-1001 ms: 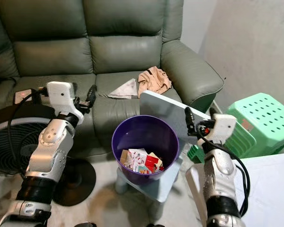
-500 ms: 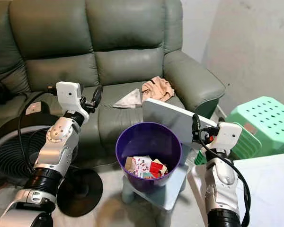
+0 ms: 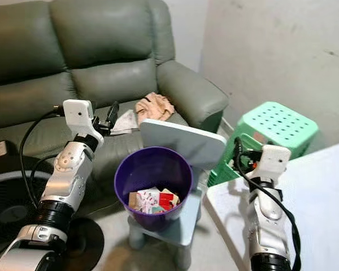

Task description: Picking trash to rubbish bin

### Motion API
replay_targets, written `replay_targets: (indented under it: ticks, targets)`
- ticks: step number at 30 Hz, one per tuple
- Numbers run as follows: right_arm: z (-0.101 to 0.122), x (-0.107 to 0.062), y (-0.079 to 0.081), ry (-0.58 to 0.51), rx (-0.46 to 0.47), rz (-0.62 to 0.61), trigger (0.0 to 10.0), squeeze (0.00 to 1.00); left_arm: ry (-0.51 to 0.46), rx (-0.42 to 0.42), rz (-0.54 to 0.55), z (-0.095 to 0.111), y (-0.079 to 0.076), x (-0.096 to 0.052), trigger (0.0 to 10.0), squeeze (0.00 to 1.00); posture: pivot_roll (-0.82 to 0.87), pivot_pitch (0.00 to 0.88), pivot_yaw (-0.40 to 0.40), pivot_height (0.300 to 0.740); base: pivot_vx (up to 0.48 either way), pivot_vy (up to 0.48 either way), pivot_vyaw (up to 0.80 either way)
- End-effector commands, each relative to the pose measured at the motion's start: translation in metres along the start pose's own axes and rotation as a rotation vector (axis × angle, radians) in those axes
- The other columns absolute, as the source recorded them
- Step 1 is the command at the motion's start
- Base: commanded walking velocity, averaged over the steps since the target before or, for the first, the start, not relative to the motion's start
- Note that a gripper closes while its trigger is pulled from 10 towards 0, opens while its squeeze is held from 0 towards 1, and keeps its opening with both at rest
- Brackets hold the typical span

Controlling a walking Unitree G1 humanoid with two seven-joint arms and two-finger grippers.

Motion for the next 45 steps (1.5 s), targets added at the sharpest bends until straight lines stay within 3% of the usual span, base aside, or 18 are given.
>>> replay_targets:
  ticks: [1,11,16,26,29,32,35,45]
  targets:
    - [0.009,0.003,0.001,-0.029,-0.013,0.003,10.0,0.0,-0.019,-0.02,0.0,0.004,-0.001,0.003,10.0,0.0,-0.01,0.001,0.006,0.74,0.0,0.0,-0.75]
    - [0.01,0.003,0.003,-0.018,-0.036,-0.008,10.0,0.0,-0.025,0.027,-0.027,0.004,-0.004,0.003,10.0,0.0,0.0,0.0,0.007,0.74,0.0,0.0,-0.75]
    - [0.009,0.002,0.005,-0.011,-0.045,0.007,10.0,0.0,-0.014,-0.006,-0.053,0.002,-0.005,0.002,10.0,0.0,0.0,0.0,0.005,0.74,0.0,0.0,-0.74]
    - [0.007,0.002,0.006,0.003,-0.048,0.008,10.0,0.0,-0.037,0.022,-0.063,0.005,-0.009,0.004,10.0,0.0,0.0,0.0,0.006,0.74,0.0,-0.48,-0.73]
    - [0.008,-0.001,0.007,-0.007,-0.044,0.013,10.0,0.0,-0.021,-0.022,-0.017,0.0,-0.007,0.004,10.0,0.0,-0.01,0.0,0.005,0.74,0.0,0.0,-0.73]
    - [0.01,-0.002,0.007,-0.025,-0.036,0.016,10.0,0.0,-0.009,0.025,-0.05,-0.001,-0.008,0.001,10.0,0.0,-0.01,0.0,0.005,0.74,0.0,0.0,-0.73]
    - [0.007,-0.003,0.005,-0.009,-0.047,0.01,10.0,0.0,-0.005,-0.013,-0.062,-0.002,-0.007,0.0,10.0,0.0,-0.02,0.0,0.004,0.74,0.0,0.0,-0.73]
    - [0.007,-0.007,0.007,-0.014,-0.048,0.025,10.0,0.0,-0.003,-0.009,-0.049,-0.006,-0.008,-0.004,10.0,0.0,-0.02,0.0,-0.002,0.74,0.0,0.0,-0.36]
Point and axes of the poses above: a point about 5 cm out from each wrist's last joint towards the gripper, its own x axis pointing out of the wrist towards the gripper, its own z axis along the axis of the wrist's last joint, y = z × x, the point moved 1 cm from there along x, pointing out of the wrist towards the gripper, and after that the axes turned 14 degrees about -x, right-handed, at the moved point
